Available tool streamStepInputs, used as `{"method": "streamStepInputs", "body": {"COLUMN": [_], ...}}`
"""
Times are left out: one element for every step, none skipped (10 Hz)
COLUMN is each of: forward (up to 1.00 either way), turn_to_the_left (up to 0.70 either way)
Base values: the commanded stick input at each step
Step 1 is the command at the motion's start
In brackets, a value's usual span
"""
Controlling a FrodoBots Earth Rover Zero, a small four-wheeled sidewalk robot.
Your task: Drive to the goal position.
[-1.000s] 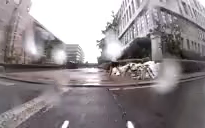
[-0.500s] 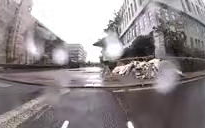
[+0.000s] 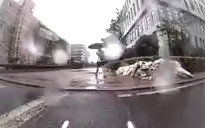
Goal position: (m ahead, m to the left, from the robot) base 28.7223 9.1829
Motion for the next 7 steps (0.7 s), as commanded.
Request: {"method": "streamStepInputs", "body": {"forward": [0.7, 0.7, 0.7, 0.7, 0.7, 0.7, 0.7], "turn_to_the_left": [0.0, 0.0, 0.0, 0.0, 0.0, 0.0, 0.0]}}
